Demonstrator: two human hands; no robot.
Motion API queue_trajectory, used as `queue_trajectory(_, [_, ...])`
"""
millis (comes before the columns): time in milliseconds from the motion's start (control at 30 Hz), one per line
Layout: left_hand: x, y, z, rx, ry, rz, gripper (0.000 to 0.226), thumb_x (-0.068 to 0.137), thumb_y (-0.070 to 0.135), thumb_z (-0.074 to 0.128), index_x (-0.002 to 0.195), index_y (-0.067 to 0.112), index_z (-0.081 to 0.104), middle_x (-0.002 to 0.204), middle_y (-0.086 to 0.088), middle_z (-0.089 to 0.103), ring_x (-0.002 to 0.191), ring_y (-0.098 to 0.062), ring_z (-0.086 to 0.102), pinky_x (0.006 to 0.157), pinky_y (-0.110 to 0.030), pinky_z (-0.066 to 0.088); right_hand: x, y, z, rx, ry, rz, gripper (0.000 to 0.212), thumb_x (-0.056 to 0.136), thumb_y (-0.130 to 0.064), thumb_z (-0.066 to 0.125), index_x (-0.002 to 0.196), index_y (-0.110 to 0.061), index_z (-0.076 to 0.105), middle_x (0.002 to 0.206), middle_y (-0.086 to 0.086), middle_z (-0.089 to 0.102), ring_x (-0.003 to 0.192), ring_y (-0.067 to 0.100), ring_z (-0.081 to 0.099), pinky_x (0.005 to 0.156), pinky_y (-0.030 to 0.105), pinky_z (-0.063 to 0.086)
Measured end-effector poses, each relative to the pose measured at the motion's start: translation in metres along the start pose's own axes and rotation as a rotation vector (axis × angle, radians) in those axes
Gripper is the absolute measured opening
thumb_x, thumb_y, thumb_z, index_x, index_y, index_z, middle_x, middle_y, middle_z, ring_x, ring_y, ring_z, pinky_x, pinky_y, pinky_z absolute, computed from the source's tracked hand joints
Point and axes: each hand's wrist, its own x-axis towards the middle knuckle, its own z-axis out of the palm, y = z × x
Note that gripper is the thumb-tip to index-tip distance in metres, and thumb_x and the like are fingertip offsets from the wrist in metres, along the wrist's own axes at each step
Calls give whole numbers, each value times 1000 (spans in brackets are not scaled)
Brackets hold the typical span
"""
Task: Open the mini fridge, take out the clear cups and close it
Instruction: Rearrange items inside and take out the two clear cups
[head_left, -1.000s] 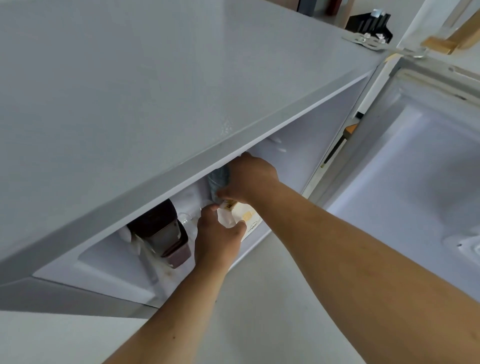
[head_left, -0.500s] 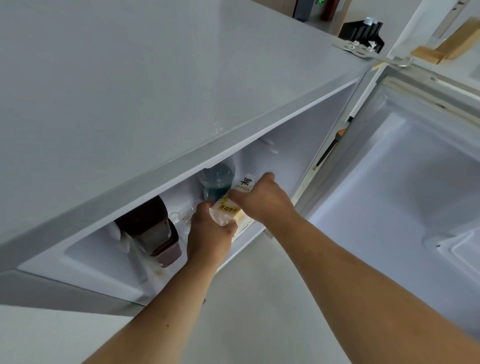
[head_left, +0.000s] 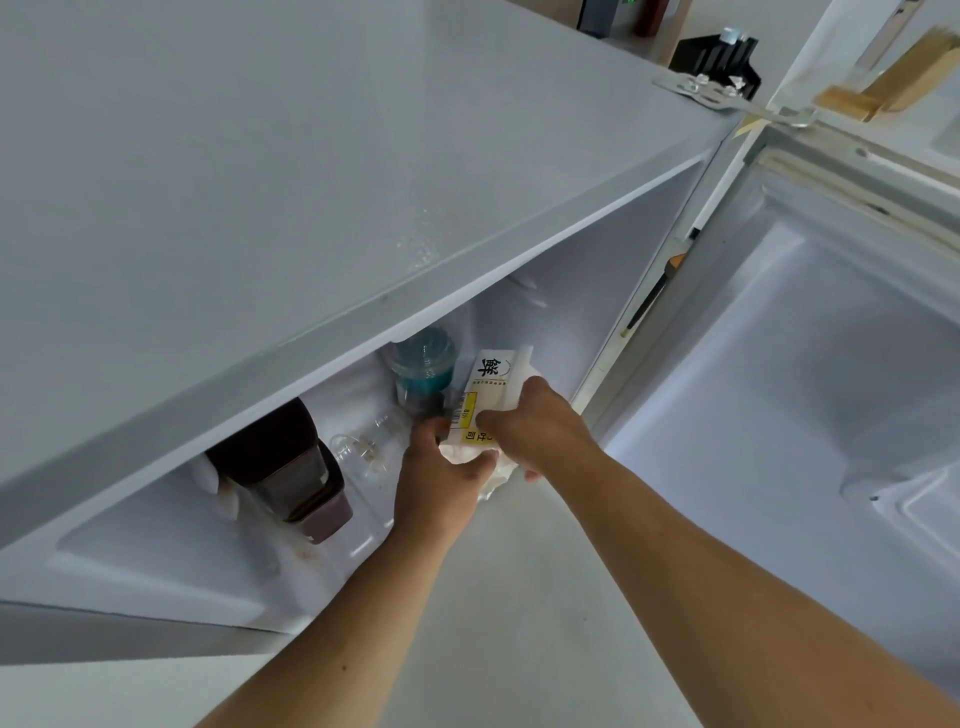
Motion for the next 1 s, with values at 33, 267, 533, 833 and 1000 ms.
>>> queue_trajectory(33, [1,0,3,-35,-9,-7,56,75,32,90,118,35,54,116,8,71,103,-15,70,78,-26,55,1,0,0,-32,10,-24,54,83,-45,72,127,-29,45,113,0,63,89,27,69,76,46,64])
queue_trajectory(267, [11,4,20,-228,-150,-45,79,64,40,86,137,29,56,128,9,71,116,-9,67,103,-46,55,28,-8,-8,-173,116,-168,57,93,-22,60,146,-31,40,109,6,50,90,32,63,57,32,53])
queue_trajectory(533, [27,20,39,-465,-276,-192,97,59,41,83,148,37,45,142,13,58,133,-10,53,117,-49,40,67,-19,-14,-339,122,-321,50,101,-9,48,150,-22,44,125,14,56,93,31,61,65,33,50])
queue_trajectory(833, [48,29,43,-497,-210,-202,107,65,36,82,158,35,29,141,13,48,128,-12,50,103,-35,42,79,-31,-15,-115,176,-428,36,98,-13,53,132,-20,63,119,10,69,93,25,66,63,28,55])
queue_trajectory(1000, [33,23,22,-372,-161,-253,59,80,23,66,138,17,56,140,-14,62,113,-29,68,99,-38,53,61,-18,-21,-190,307,-452,38,91,-23,62,129,-19,60,121,7,66,96,25,63,65,29,42])
